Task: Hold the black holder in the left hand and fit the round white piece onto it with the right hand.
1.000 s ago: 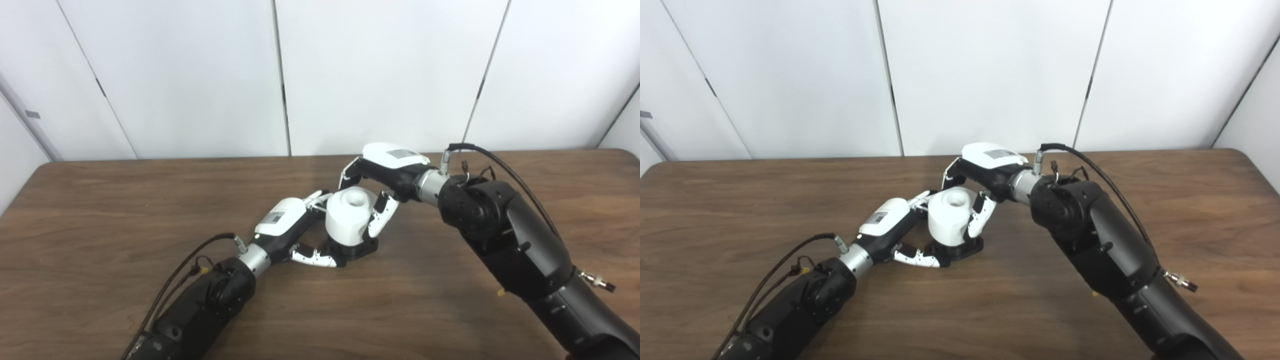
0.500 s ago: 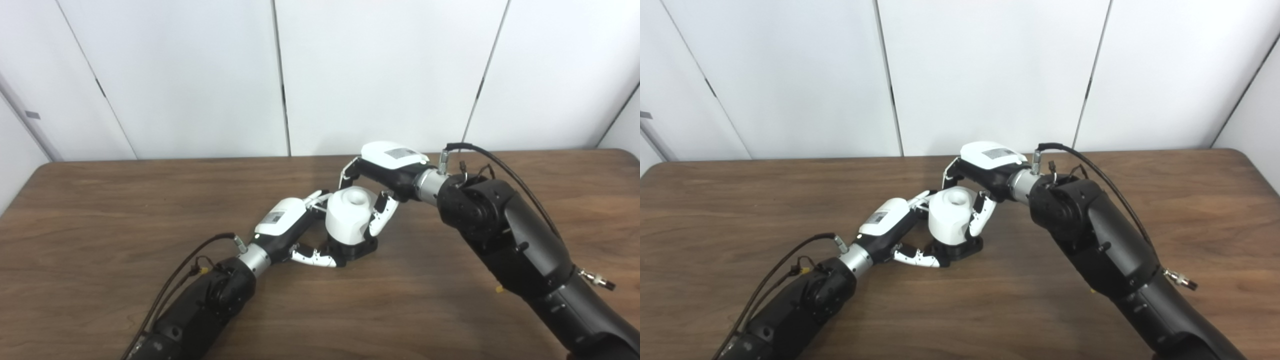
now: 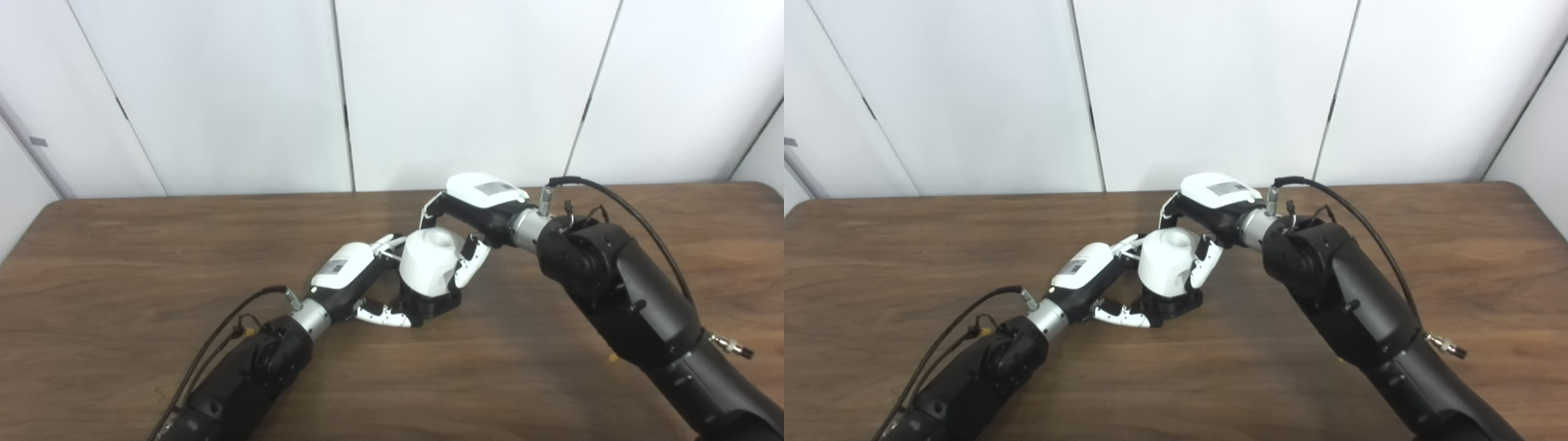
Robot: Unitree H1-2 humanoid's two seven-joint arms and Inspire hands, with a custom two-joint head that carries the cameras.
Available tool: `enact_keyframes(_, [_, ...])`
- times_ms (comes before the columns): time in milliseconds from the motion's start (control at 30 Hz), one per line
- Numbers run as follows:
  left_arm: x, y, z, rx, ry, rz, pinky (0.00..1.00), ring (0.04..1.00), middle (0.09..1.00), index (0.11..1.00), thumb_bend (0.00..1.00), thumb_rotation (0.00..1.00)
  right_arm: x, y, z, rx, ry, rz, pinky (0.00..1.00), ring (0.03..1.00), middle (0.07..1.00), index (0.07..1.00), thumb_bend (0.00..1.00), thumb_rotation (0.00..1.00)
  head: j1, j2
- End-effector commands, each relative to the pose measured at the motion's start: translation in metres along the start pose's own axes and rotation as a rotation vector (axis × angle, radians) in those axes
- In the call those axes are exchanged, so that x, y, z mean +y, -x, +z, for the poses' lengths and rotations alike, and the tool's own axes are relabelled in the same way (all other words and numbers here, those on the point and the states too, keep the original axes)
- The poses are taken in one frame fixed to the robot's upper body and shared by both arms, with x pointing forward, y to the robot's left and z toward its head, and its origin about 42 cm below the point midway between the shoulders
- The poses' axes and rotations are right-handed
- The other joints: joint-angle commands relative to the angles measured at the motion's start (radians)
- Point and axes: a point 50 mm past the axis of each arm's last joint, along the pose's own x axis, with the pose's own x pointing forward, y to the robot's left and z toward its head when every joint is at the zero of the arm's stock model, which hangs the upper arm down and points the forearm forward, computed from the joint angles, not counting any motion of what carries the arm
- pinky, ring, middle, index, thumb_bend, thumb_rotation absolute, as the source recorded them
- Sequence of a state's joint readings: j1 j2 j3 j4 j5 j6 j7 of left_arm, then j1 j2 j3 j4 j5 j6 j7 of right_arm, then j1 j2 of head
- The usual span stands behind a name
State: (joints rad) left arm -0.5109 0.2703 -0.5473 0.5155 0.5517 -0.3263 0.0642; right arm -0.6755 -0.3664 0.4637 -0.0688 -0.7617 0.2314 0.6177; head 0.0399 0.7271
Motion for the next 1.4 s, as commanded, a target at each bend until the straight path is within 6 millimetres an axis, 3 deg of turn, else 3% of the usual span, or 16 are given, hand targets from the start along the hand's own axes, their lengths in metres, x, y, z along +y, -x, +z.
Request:
enact_keyframes(0, [-0.029,0.004,0.005,0.006,-0.006,-0.132,0.90,0.973,0.938,0.480,0.52,0.07,0.014,-0.004,0.008,-0.026,0.019,0.047,0.86,0.800,0.714,0.483,0.52,0.14,0.000,0.000])
enact_keyframes(567, [-0.028,0.001,0.005,-0.003,-0.024,-0.127,0.89,0.976,0.932,0.480,0.52,0.07,0.018,-0.006,0.028,-0.081,0.067,0.086,0.86,0.798,0.719,0.483,0.52,0.14,0.005,-0.001])
enact_keyframes(900, [-0.027,0.002,0.004,-0.006,-0.020,-0.124,0.88,0.966,0.929,0.480,0.52,0.07,0.014,-0.003,0.025,-0.077,0.057,0.094,0.85,0.799,0.729,0.490,0.52,0.15,-0.005,-0.004])
enact_keyframes(933, [-0.027,0.002,0.003,-0.003,-0.015,-0.126,0.89,0.970,0.933,0.480,0.52,0.07,0.013,-0.003,0.024,-0.076,0.051,0.098,0.84,0.802,0.743,0.618,0.69,0.21,-0.006,-0.004])
enact_keyframes(967, [-0.026,0.002,0.003,-0.001,-0.013,-0.127,0.89,0.971,0.933,0.480,0.52,0.07,0.011,-0.002,0.023,-0.074,0.044,0.099,0.83,0.803,0.751,0.686,0.76,0.23,-0.007,-0.005])
enact_keyframes(1067, [-0.026,0.002,0.003,-0.004,-0.015,-0.127,0.88,0.965,0.928,0.480,0.52,0.07,0.007,0.001,0.020,-0.061,0.029,0.093,0.83,0.805,0.779,0.856,0.86,0.26,-0.006,-0.005])
enact_keyframes(1167, [-0.027,0.002,0.003,-0.002,-0.017,-0.126,0.87,0.960,0.925,0.480,0.52,0.07,0.006,0.002,0.019,-0.060,0.022,0.082,0.83,0.806,0.784,0.911,0.88,0.25,-0.007,-0.005])
enact_keyframes(1367, [-0.026,0.003,0.003,0.001,-0.007,-0.131,0.88,0.966,0.931,0.480,0.52,0.07,0.005,0.003,0.018,-0.053,0.018,0.083,0.84,0.806,0.778,0.915,0.88,0.23,-0.007,-0.004])
